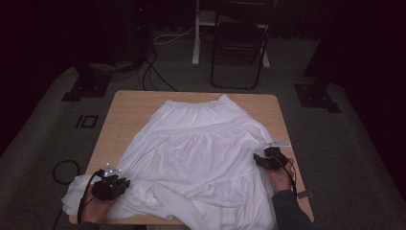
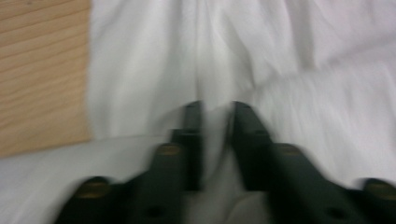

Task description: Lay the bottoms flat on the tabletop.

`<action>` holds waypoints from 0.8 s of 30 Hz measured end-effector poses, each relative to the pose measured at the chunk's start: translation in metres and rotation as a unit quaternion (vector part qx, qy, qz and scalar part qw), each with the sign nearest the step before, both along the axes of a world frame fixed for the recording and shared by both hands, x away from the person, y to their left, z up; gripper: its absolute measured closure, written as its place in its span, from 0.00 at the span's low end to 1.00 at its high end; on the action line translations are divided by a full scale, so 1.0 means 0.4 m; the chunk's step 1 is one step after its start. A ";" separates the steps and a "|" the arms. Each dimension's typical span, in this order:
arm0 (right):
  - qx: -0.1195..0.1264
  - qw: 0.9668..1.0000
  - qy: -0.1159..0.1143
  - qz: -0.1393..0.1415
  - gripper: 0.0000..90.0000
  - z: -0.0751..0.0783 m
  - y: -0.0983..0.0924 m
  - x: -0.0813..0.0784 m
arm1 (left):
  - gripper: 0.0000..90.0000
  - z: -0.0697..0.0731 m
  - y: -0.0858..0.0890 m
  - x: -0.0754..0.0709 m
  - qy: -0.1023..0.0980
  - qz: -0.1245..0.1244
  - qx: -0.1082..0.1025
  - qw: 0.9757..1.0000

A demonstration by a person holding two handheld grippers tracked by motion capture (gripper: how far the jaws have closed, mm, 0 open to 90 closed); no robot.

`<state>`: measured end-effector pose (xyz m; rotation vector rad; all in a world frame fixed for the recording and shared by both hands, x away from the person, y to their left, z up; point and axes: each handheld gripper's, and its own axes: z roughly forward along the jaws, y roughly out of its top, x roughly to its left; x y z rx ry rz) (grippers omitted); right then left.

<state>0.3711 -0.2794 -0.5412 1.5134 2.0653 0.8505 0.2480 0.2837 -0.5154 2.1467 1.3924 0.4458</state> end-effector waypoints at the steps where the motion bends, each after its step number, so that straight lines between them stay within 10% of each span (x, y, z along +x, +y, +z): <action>1: 0.000 1.000 0.000 0.000 0.48 0.000 0.000 0.000 | 0.95 0.008 0.004 -0.021 -0.002 -0.003 -0.002 1.000; 12: 0.000 1.000 0.001 0.000 0.48 0.000 0.000 0.001 | 0.98 0.034 0.031 -0.200 0.005 -0.045 0.014 0.999; 24: 0.001 1.000 0.000 -0.003 0.48 0.000 -0.003 0.006 | 0.96 0.033 0.142 -0.225 0.038 -0.008 0.026 0.999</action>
